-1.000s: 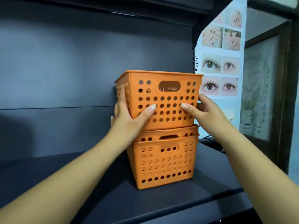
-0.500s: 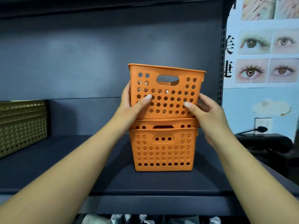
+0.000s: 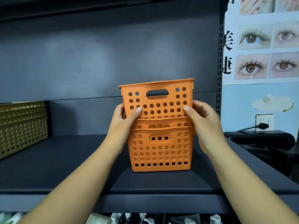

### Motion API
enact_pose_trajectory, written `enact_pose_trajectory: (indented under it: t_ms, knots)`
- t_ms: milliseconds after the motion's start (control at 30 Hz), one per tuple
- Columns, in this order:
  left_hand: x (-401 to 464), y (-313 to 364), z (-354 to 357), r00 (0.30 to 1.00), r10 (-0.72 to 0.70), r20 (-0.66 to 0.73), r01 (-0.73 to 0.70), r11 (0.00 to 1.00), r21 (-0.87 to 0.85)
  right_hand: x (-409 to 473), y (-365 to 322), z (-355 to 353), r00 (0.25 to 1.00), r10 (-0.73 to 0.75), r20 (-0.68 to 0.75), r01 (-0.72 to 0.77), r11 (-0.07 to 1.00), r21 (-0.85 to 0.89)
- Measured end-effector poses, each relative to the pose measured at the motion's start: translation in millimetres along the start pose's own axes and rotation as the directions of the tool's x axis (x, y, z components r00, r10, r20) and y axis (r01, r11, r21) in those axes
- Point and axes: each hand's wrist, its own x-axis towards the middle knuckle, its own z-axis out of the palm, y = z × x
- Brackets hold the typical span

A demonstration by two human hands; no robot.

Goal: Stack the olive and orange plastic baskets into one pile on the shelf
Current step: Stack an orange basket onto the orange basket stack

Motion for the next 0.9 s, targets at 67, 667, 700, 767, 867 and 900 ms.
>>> enact_pose_trajectory:
  t_ms: [67, 667, 700, 767, 867, 900]
  knots:
    - [-2.4, -3.3, 1.1, 0.999, 0.004, -0.042, -0.005, 1.0, -0.008, 0.9, 1.3, 2.2, 0.999, 0.014, -0.036, -0.015, 0.999, -0.031]
    - [-26.8, -34.3, -4.6, 0.988, -0.109, 0.106, 0.125, 0.978, -0.166, -29.7, 15.7, 13.4, 0.931, 0.294, 0.217, -0.321, 0.941, 0.102]
    - [-30.3, -32.6, -7.2, 0.99, -0.098, 0.105, 0.116, 0.978, -0.176, -32.6, 14.5, 14.8, 0.935, 0.278, 0.219, -0.308, 0.945, 0.114]
    - [-37.9, -28.4, -16.3, 0.995, -0.066, 0.075, 0.079, 0.979, -0.19, -41.4, 11.2, 21.2, 0.941, 0.252, 0.225, -0.285, 0.95, 0.129]
    - [-50.2, -20.4, -42.3, 1.0, -0.016, -0.001, 0.015, 0.979, -0.204, -59.0, -0.2, 43.1, 0.948, 0.201, 0.247, -0.242, 0.959, 0.15]
    - [-53.8, -16.7, -53.0, 1.0, -0.002, -0.027, -0.004, 0.977, -0.212, -65.1, -5.7, 53.4, 0.95, 0.175, 0.257, -0.221, 0.962, 0.163]
